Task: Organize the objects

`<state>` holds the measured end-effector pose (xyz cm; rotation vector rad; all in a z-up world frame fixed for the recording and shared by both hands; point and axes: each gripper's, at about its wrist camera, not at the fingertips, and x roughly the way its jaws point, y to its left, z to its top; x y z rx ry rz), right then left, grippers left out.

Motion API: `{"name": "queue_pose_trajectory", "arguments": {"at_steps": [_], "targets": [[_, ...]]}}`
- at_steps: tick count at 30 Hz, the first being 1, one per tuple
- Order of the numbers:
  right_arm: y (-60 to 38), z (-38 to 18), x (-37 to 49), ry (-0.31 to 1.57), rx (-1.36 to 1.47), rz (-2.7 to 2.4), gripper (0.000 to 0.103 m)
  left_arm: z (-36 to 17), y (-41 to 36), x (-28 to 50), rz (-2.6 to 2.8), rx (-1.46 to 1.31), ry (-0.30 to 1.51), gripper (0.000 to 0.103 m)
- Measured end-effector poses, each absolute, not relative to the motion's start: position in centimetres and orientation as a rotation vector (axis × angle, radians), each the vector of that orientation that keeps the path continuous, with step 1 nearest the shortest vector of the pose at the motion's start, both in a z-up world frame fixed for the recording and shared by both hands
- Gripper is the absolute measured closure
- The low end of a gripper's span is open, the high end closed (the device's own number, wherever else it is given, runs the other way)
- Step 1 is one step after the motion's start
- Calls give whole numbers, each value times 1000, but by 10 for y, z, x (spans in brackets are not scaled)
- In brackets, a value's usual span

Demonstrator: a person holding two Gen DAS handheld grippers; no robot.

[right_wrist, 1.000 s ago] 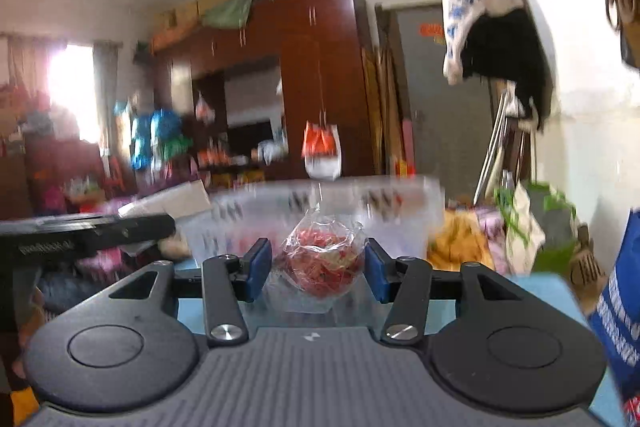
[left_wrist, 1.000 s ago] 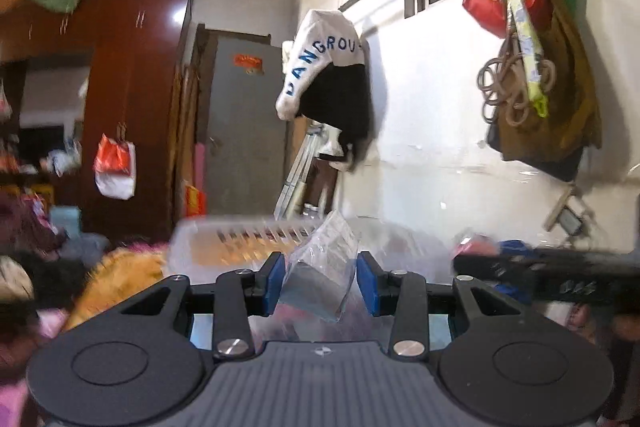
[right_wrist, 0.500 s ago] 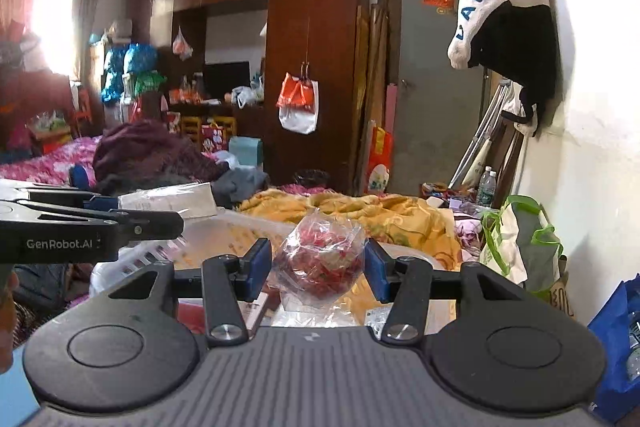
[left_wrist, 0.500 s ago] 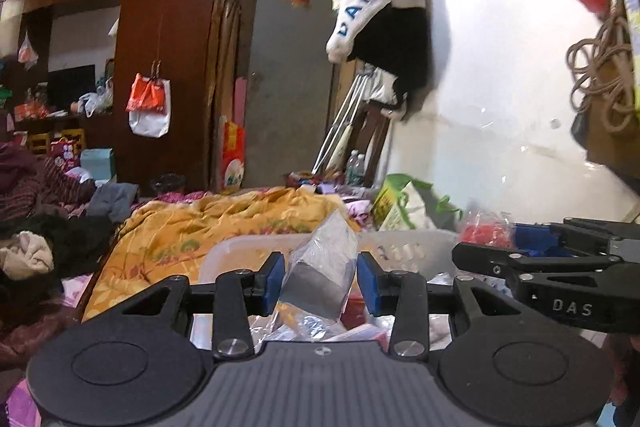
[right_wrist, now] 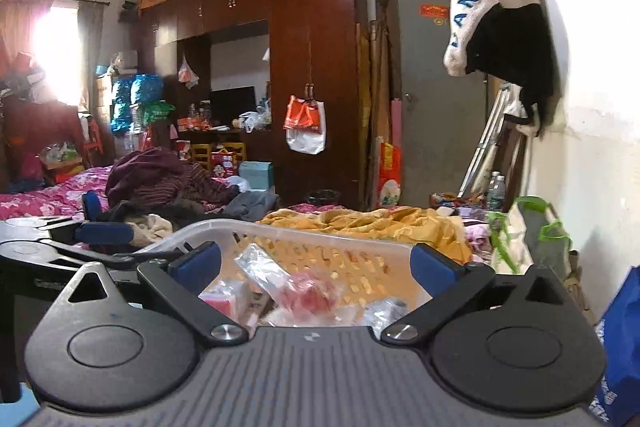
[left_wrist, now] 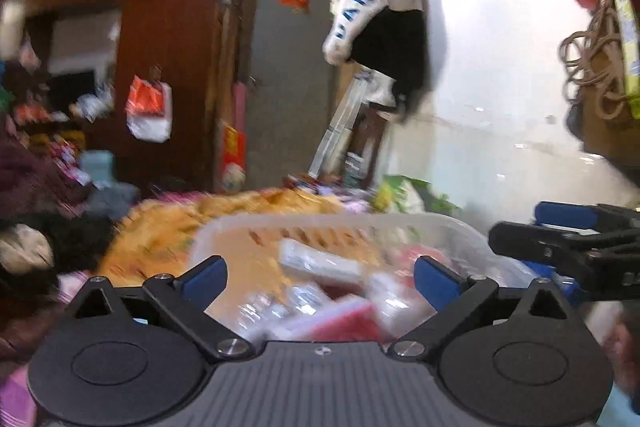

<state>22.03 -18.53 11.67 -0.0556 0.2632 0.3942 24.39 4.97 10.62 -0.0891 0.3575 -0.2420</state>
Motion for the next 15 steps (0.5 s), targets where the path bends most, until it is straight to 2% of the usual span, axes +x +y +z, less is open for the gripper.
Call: {"name": "queue_pose_trajectory", "arguments": {"at_steps": [7, 15], "targets": [[-201, 111, 195, 282, -80, 285, 0, 107, 55, 222, -289, -121, 371, 2], [-213, 96, 184, 338, -70, 308, 0, 97, 39, 203, -153, 6, 350, 2]]}}
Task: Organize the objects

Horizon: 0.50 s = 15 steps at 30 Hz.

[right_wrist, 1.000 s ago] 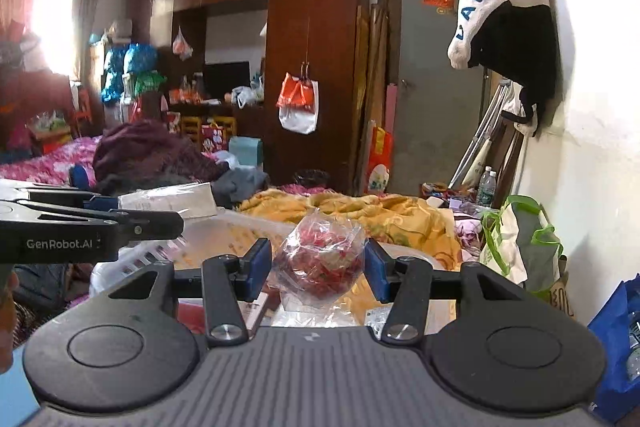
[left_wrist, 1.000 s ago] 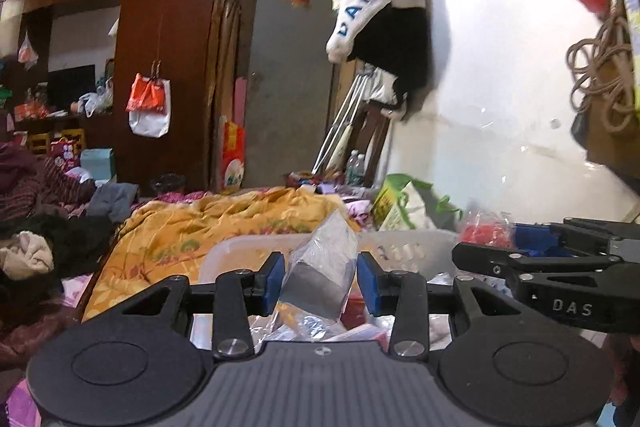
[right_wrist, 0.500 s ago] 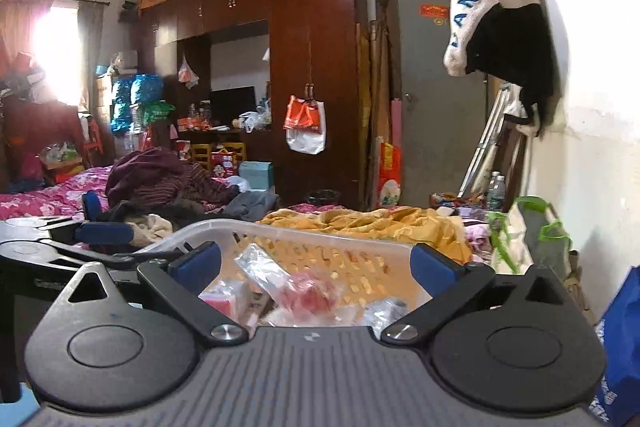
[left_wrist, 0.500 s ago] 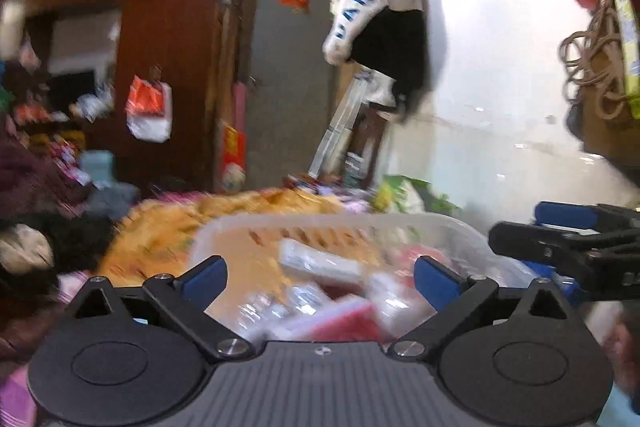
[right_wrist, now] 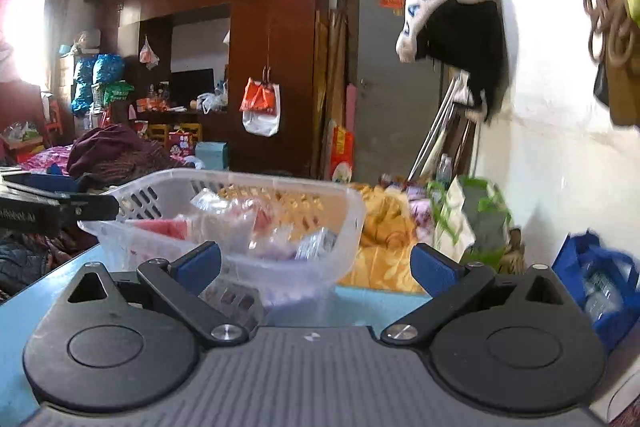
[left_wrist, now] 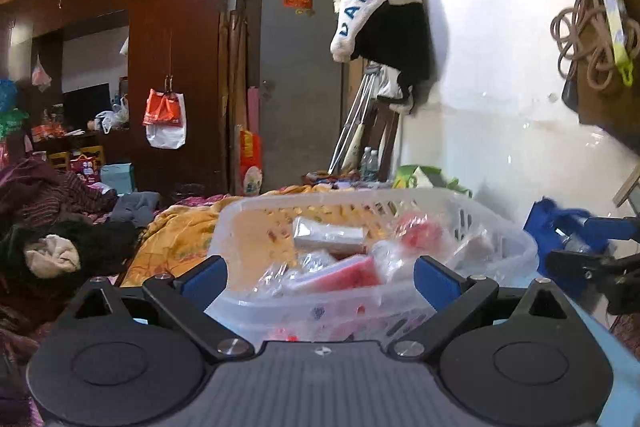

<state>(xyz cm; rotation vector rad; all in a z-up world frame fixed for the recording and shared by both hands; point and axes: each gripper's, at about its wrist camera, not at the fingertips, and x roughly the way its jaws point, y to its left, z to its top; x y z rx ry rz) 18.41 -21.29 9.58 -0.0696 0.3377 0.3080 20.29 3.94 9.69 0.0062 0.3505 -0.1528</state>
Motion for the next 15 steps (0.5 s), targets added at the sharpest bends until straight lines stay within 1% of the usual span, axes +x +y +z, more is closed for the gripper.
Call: {"name": "queue_pose_trajectory", "arguments": {"at_steps": [15], "targets": [[-209, 84, 182, 332, -86, 308, 0, 86, 34, 195, -171, 5, 375, 2]]}}
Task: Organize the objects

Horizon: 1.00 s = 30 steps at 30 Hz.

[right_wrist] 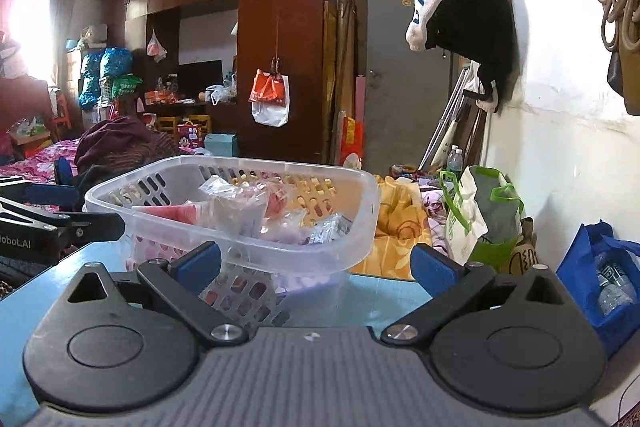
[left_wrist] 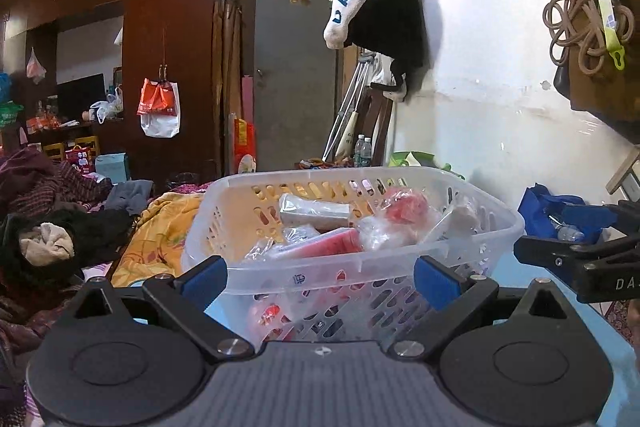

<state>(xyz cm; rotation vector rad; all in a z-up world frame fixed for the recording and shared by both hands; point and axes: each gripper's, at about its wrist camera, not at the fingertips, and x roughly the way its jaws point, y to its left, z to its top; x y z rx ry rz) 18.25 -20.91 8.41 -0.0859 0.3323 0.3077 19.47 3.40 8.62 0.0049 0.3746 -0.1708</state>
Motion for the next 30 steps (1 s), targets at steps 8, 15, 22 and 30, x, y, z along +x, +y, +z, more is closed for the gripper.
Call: {"name": "queue_pose_trajectory", "arguments": {"at_steps": [8, 15, 22, 30], "targets": [[-210, 86, 182, 327, -77, 299, 0, 88, 32, 193, -150, 10, 377, 2], [-214, 91, 180, 314, -69, 299, 0, 87, 33, 195, -149, 3, 389, 2], [-212, 91, 179, 306, -82, 300, 0, 88, 34, 196, -145, 2, 391, 2], [-212, 91, 180, 307, -83, 300, 0, 89, 32, 195, -144, 5, 389, 2]]}}
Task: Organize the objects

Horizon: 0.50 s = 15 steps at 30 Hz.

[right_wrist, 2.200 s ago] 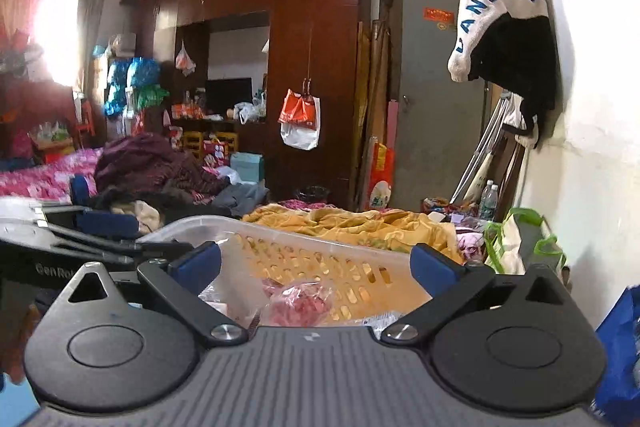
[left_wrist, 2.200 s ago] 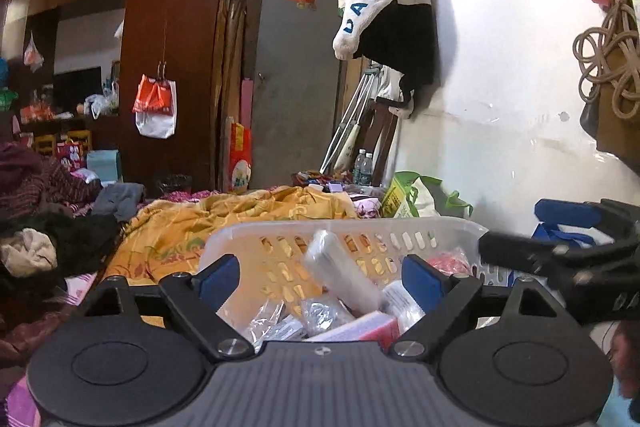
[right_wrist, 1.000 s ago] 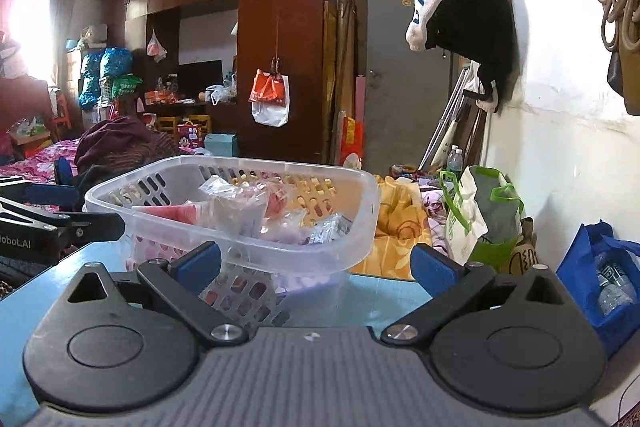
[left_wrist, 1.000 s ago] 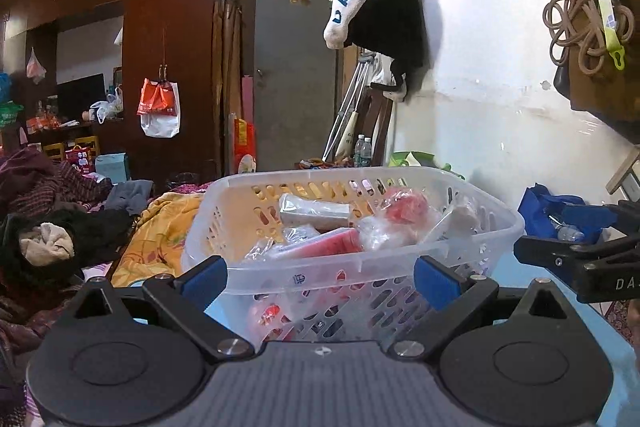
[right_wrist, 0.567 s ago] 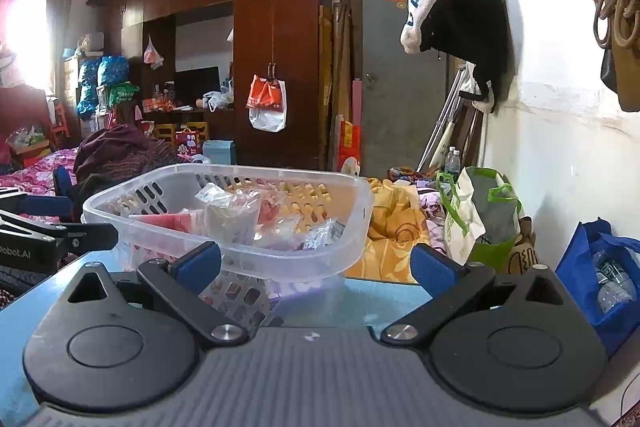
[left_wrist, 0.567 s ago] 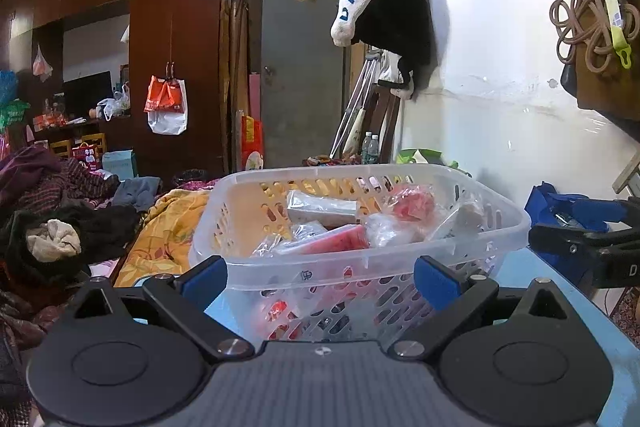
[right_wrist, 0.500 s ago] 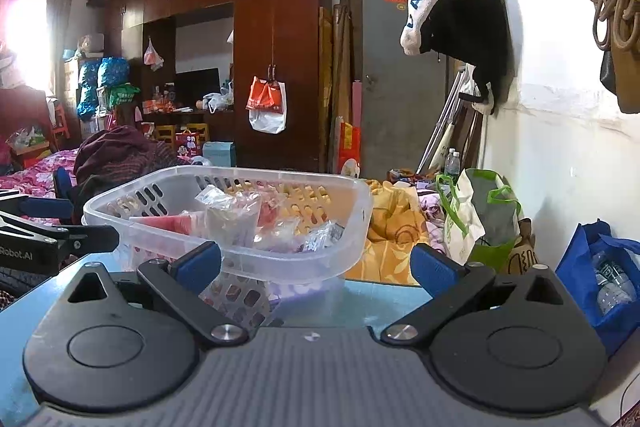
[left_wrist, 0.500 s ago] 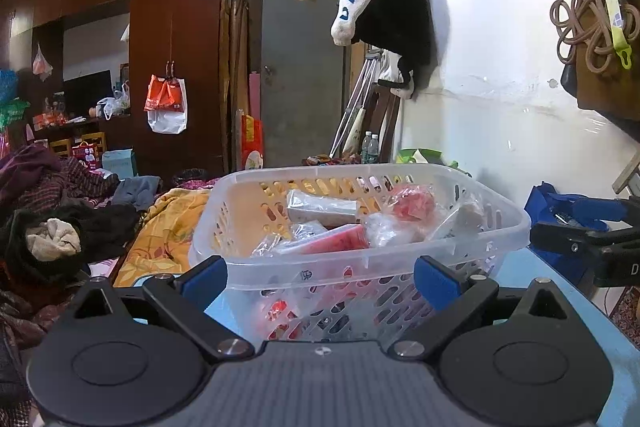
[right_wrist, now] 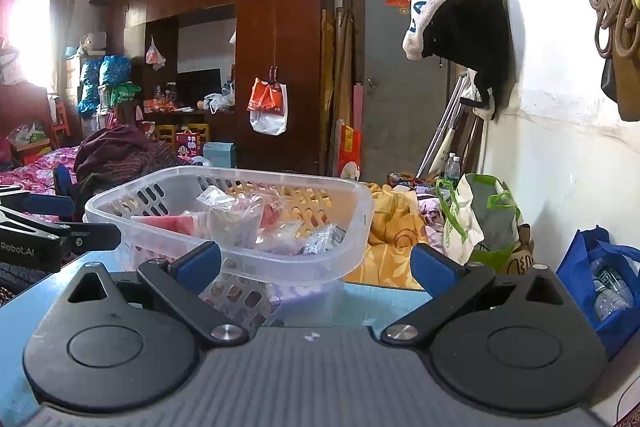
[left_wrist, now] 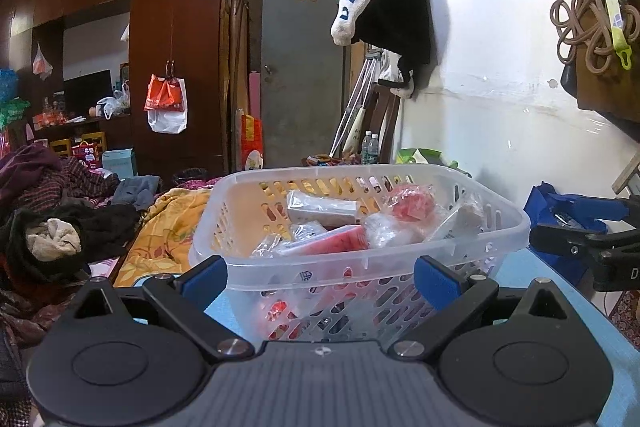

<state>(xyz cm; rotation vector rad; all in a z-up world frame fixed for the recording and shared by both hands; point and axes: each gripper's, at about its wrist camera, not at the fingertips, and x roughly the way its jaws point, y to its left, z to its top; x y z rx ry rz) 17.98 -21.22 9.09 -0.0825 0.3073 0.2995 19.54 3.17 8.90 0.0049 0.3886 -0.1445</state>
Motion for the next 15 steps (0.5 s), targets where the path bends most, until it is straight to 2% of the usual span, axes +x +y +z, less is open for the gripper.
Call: {"name": "queue_pose_trajectory", "arguments": {"at_steps": [15], "targets": [[-213, 94, 177, 287, -83, 308, 0, 93, 30, 195, -151, -4, 387, 2]]}}
